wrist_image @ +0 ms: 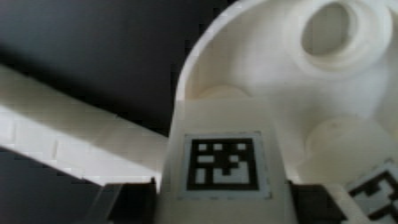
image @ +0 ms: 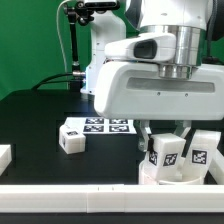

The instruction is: Assemble stool

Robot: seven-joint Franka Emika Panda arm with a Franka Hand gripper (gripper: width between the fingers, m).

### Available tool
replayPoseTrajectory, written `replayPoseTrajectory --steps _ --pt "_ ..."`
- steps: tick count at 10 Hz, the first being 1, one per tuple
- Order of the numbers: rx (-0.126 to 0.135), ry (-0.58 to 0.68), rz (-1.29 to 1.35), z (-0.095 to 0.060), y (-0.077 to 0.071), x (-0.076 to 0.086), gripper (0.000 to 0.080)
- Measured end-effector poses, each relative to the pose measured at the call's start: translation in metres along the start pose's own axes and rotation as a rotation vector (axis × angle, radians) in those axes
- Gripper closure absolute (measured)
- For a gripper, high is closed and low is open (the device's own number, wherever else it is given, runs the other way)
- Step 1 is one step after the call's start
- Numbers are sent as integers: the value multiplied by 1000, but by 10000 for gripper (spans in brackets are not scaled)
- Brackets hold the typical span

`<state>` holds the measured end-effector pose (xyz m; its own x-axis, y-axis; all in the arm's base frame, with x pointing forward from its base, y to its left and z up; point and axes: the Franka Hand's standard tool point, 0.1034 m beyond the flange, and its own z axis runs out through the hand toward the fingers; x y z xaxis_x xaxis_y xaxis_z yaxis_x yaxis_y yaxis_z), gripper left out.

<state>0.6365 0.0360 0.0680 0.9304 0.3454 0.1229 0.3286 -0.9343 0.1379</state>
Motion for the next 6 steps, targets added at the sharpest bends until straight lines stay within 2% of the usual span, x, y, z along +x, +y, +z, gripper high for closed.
replayPoseTrajectory --steps 2,6 --pt "3 25 251 1 0 0 456" --pt "41 43 750 1 -17 4 456"
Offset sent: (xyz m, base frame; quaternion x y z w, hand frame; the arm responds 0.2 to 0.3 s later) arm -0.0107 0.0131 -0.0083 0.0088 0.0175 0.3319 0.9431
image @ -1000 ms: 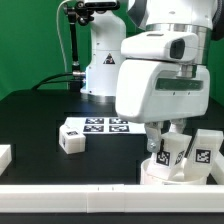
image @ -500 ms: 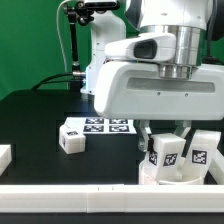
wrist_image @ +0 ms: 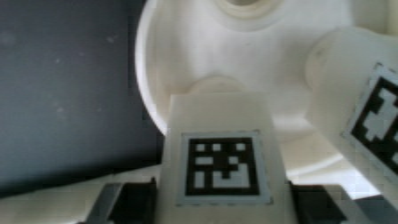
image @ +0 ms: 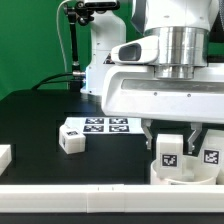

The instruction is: Assemble stool

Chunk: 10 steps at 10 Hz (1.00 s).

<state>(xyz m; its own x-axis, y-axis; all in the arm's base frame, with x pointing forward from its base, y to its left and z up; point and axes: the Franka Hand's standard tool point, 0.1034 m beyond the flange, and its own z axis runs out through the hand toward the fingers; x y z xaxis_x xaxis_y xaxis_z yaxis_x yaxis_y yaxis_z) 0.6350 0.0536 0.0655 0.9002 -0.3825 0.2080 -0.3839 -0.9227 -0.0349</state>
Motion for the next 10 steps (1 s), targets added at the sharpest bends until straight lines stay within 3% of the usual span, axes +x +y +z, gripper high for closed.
replayPoseTrajectory --steps 5,10 --pt "3 -9 413 -1 -6 -4 456" --pt "16 -34 760 -1 2 -2 456"
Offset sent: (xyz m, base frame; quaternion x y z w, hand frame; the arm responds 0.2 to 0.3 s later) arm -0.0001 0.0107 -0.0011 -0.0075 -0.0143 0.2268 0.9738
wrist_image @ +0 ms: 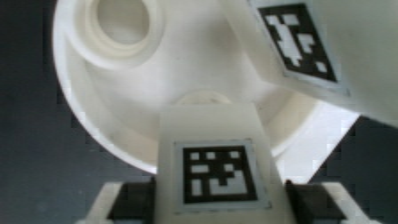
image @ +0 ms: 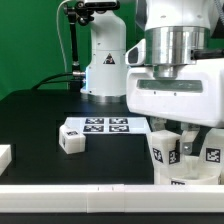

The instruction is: Assemble stool

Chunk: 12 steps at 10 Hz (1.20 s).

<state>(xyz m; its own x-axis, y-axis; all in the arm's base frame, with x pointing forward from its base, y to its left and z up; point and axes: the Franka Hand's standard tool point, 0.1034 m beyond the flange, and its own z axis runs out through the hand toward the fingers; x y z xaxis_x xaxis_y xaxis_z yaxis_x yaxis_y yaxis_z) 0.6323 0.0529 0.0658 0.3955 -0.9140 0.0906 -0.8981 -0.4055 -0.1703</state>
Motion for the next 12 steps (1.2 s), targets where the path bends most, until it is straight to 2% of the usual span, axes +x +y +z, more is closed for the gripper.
replayPoseTrajectory --steps 2,5,6,7,8,9,10,11,12 --pt "-9 -9 138 1 3 1 456" --pt "-14 -12 178 1 4 0 456" --pt "-13 -12 167 1 4 0 269" --pt "-5 -14 83 -6 3 3 188" --pt "4 -16 14 -17 5 8 188" --pt "9 -17 -66 -29 15 17 155" --pt "14 -15 -154 -40 26 30 155" --pt "13 -5 -240 -43 36 45 151" --pt "2 -1 -306 -39 46 57 151"
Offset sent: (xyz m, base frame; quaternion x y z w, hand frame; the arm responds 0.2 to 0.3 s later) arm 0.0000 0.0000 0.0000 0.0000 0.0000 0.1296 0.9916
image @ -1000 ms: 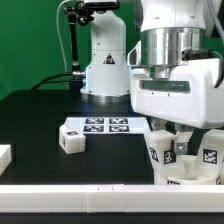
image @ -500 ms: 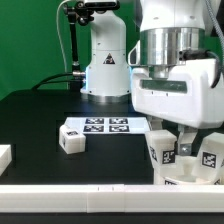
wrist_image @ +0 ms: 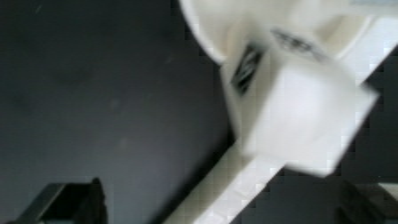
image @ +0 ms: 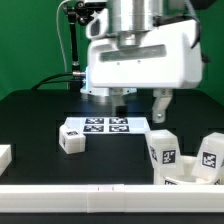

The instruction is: Assemble stool

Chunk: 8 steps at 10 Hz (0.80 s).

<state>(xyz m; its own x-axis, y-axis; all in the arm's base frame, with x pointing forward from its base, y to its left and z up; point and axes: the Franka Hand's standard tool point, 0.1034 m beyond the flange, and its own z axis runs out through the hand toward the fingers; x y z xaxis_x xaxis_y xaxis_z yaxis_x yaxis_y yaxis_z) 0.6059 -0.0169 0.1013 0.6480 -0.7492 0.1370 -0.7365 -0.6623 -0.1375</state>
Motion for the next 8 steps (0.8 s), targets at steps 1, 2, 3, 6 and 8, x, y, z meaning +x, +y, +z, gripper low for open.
replayPoseTrajectory --steps 1,2,3,6,8 --pt "-1 -1 11 1 0 0 151" --pt "-1 -1 9 1 0 -1 151" --pt "-1 -2 8 1 0 -1 151" --pt "-2 -2 7 1 0 -1 151" --pt "-2 -2 7 2 0 -1 151"
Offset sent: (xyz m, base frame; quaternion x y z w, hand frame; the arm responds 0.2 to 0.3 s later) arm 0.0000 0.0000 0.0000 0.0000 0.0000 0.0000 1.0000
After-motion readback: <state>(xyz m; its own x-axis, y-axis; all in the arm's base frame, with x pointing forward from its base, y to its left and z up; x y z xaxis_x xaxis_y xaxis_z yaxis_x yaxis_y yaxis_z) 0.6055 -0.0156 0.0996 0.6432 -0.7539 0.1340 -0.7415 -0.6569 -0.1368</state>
